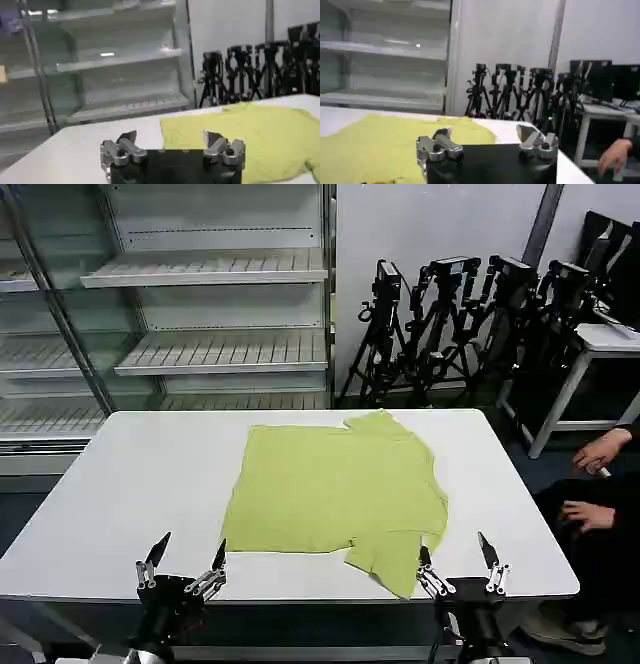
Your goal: Fold and organize the clothes.
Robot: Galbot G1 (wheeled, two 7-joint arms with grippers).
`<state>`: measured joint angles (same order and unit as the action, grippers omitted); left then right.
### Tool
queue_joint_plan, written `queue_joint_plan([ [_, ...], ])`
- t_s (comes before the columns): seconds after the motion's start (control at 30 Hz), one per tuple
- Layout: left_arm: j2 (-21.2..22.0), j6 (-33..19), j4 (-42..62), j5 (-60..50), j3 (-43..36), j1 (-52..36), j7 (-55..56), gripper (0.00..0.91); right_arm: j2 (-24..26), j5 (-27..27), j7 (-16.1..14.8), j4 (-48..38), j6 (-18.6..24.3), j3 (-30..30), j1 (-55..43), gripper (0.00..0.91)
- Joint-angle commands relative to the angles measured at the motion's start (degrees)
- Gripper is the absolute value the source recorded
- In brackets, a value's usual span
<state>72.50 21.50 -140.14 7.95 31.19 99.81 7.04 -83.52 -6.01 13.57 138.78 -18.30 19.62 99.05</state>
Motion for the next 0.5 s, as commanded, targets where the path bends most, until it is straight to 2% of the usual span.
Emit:
queue_joint_plan([
  [0.03, -3.9, 8.8, 1.7, 6.3, -0.1, -6.2, 0.5, 0.907, -2.0, -2.0, 1.4, -5.2, -3.0, -3.2, -3.6, 0.907],
  [0.13, -5.0, 11.6, 4.2, 8.5, -1.0, -9.3, 2.9, 0.907, -2.5, -2.3, 1.6, -5.8, -4.1, -4.2, -3.4, 0.907],
  [0.5, -8.1, 11.7, 10.2, 15.0, -3.7, -13.5, 8.1, 0.907, -4.6, -3.5, 4.0, -7.6, -5.4, -4.6, -1.3, 0.907],
])
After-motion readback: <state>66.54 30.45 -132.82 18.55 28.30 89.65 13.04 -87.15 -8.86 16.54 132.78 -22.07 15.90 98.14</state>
